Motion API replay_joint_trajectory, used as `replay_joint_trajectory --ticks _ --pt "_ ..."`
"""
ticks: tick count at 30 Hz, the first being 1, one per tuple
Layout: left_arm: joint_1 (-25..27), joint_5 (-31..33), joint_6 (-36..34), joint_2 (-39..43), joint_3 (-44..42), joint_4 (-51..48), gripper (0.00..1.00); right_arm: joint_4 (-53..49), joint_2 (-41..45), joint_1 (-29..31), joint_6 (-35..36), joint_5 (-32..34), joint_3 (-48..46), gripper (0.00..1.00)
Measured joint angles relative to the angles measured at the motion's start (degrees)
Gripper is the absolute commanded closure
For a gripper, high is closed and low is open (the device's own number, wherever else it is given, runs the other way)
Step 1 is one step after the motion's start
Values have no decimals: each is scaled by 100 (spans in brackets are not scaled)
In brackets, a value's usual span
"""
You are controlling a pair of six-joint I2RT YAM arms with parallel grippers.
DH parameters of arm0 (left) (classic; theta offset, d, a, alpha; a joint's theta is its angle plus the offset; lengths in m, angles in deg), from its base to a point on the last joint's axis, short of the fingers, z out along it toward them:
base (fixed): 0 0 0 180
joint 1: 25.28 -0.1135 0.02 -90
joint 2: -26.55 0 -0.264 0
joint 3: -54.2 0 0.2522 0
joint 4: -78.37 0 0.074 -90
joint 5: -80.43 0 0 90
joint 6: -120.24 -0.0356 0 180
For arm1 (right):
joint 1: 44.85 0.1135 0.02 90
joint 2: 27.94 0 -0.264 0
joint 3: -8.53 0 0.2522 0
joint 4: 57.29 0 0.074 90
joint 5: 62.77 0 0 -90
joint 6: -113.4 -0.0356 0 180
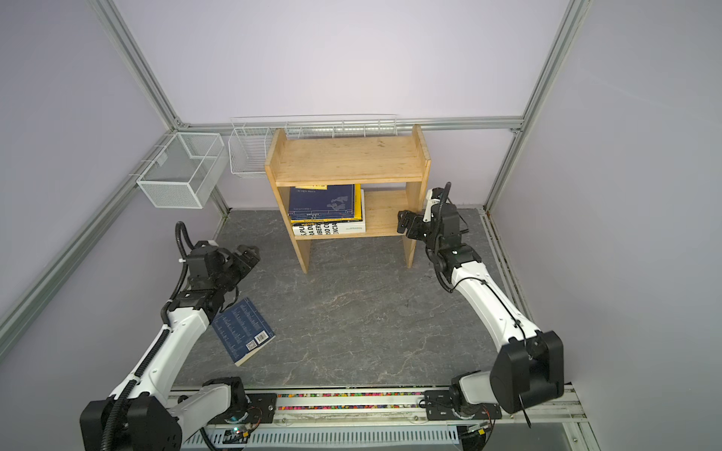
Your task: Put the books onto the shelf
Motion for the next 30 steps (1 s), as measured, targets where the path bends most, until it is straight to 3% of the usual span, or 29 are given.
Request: replay_joint_trajectory --ticks 4,7,13,18,23,30 --pt "-634 356 385 11 -708 -435 2 -334 922 210 -96 291 -68 2" --pt "-778 778 643 11 -1130 -741 0 -540 1377 551 -221 426 -258 3" --pt "-975 1436 1106 0 -1521 -868 0 -796 1499 1228 -605 341 -1130 5" --pt "-1110 1622 1257 -39 -1685 -866 0 -796 1062 1825 -758 149 -1399 12" --pt "-1484 1526 1178 -313 -1696 -772 0 -476 221 2284 -750 -138 -1193 11" --pt "-1613 1008 603 -1182 -1305 -177 4 188 -1314 2688 -671 -752 -538 2"
